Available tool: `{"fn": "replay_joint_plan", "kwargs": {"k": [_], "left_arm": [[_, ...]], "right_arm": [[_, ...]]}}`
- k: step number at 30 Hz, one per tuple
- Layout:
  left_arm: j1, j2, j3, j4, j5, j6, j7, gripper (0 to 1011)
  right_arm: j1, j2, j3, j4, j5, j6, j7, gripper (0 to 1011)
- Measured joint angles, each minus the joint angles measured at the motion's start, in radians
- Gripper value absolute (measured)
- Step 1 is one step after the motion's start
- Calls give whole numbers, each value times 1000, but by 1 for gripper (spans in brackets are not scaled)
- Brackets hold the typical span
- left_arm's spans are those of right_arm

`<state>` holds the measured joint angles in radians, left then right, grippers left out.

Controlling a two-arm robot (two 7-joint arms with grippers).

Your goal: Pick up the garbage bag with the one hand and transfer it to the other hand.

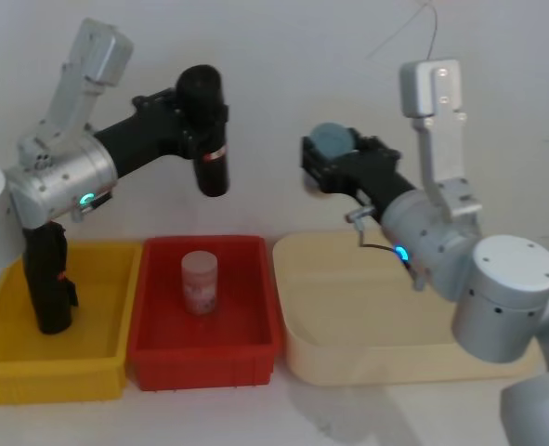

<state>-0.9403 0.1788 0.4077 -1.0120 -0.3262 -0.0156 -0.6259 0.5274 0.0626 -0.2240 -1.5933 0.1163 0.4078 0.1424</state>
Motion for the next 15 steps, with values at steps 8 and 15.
{"fn": "replay_joint_plan", "kwargs": {"k": [8,15], "left_arm": [[-179,-98,44,373,-84,-158,-168,513],[-301,-162,93,631,-169,-272,-279,513]], "right_arm": [[-41,42,31,-26,-41,14,-39,666],[-77,74,41,-36,-69,55,-50,666]]}}
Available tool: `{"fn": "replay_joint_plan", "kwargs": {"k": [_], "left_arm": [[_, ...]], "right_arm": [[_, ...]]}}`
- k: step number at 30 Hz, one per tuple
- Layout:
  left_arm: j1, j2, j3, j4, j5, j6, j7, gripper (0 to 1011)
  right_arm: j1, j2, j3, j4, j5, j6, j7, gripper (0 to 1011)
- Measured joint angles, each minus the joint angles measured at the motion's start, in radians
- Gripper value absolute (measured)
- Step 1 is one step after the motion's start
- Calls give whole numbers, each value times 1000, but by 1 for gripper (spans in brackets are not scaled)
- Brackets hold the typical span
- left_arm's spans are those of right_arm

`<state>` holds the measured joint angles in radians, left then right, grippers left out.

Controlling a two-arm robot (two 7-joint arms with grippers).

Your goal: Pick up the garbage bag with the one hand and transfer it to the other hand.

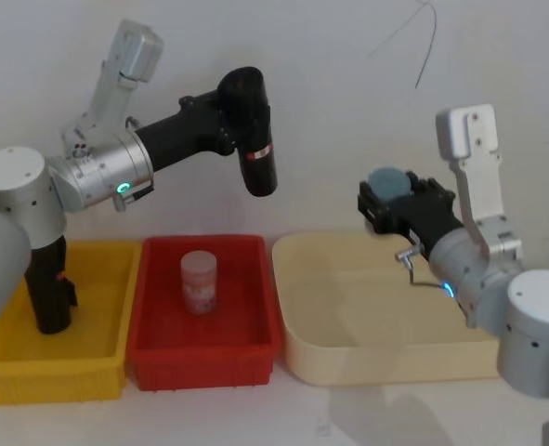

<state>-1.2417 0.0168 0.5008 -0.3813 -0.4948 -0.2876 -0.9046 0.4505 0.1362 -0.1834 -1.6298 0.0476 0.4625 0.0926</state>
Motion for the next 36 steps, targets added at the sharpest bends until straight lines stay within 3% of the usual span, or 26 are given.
{"fn": "replay_joint_plan", "kwargs": {"k": [6,14,17,28,36], "left_arm": [[-59,-31,24,124,-38,-51,-50,513],[-103,-55,42,217,-68,-91,-90,513],[-110,-59,45,232,-73,-98,-96,513],[-134,-71,55,282,-89,-119,-117,513],[-142,-75,58,297,-94,-125,-123,513]], "right_arm": [[-23,18,-10,3,-15,39,12,665],[-26,15,-26,31,-22,67,32,666],[-26,13,-31,39,-23,73,37,685],[-25,8,-40,57,-26,86,48,999],[-27,7,-43,54,-28,79,58,1001]]}}
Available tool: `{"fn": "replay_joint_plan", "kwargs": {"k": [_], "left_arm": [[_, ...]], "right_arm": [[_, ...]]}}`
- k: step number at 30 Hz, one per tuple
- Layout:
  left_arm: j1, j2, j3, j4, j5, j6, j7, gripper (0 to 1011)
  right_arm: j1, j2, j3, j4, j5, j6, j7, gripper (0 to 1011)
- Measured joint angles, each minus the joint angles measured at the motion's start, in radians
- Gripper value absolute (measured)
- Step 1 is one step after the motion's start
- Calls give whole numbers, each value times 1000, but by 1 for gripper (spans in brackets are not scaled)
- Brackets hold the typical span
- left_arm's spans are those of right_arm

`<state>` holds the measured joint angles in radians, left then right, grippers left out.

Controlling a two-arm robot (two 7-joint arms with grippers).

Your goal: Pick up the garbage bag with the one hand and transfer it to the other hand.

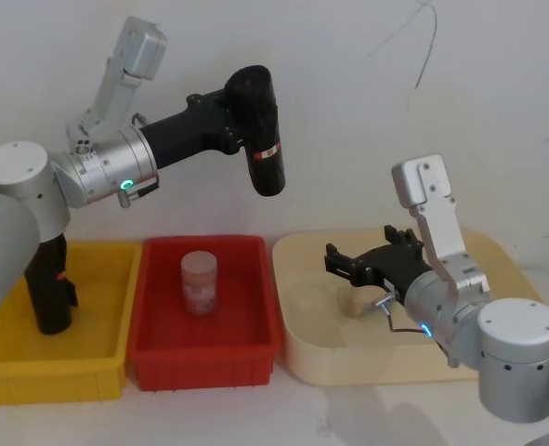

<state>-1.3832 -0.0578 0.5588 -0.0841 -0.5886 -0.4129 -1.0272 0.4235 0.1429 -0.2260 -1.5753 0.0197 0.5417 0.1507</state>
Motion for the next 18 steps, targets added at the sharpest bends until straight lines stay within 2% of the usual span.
{"fn": "replay_joint_plan", "kwargs": {"k": [8,14,18], "left_arm": [[-4,-2,1,8,-3,-4,-4,513],[-6,-3,2,12,-4,-6,-5,513],[-6,-3,3,14,-4,-6,-5,513]], "right_arm": [[-1,-5,-8,-16,6,-53,27,1001],[19,-27,-23,-8,10,-118,37,1001],[47,-52,-39,27,6,-161,34,1001]]}}
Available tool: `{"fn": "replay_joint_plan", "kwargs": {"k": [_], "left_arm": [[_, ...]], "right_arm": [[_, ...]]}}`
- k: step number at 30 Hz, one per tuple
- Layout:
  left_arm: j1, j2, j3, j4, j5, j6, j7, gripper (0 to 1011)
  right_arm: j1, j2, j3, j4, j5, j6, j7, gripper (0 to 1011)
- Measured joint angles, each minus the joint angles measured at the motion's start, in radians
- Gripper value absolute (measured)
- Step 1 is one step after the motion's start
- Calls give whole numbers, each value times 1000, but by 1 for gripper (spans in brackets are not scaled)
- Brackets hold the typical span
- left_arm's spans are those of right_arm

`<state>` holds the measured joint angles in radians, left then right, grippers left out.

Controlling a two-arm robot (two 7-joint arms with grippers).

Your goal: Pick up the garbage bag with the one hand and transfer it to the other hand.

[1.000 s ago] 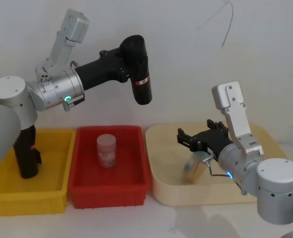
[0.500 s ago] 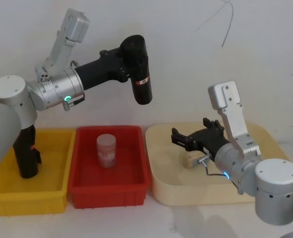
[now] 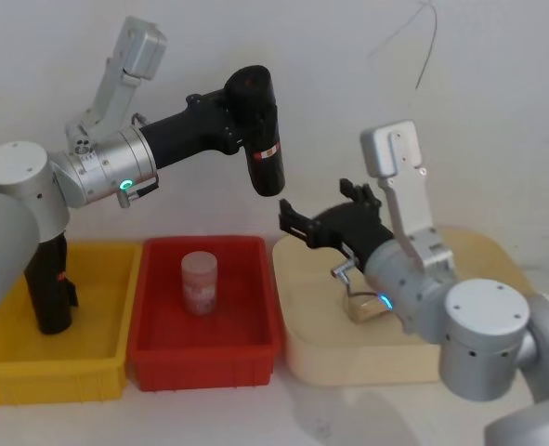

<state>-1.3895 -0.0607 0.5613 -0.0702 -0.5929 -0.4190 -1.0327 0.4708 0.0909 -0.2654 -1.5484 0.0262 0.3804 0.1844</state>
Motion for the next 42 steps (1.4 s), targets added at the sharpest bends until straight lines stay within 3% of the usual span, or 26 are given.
{"fn": "replay_joint_plan", "kwargs": {"k": [10,21,40,42], "left_arm": [[-1,-1,0,2,-1,-1,-1,513],[-2,-1,0,3,-1,-1,-1,513],[-2,-1,0,3,-1,-1,-1,513],[-2,-1,0,3,-1,-1,-1,513]], "right_arm": [[81,-65,-34,124,-34,-92,-35,1001],[156,-119,-45,253,-62,-149,-74,1001],[266,-189,-42,441,-90,-208,-117,1001],[274,-194,-42,456,-92,-213,-121,965]]}}
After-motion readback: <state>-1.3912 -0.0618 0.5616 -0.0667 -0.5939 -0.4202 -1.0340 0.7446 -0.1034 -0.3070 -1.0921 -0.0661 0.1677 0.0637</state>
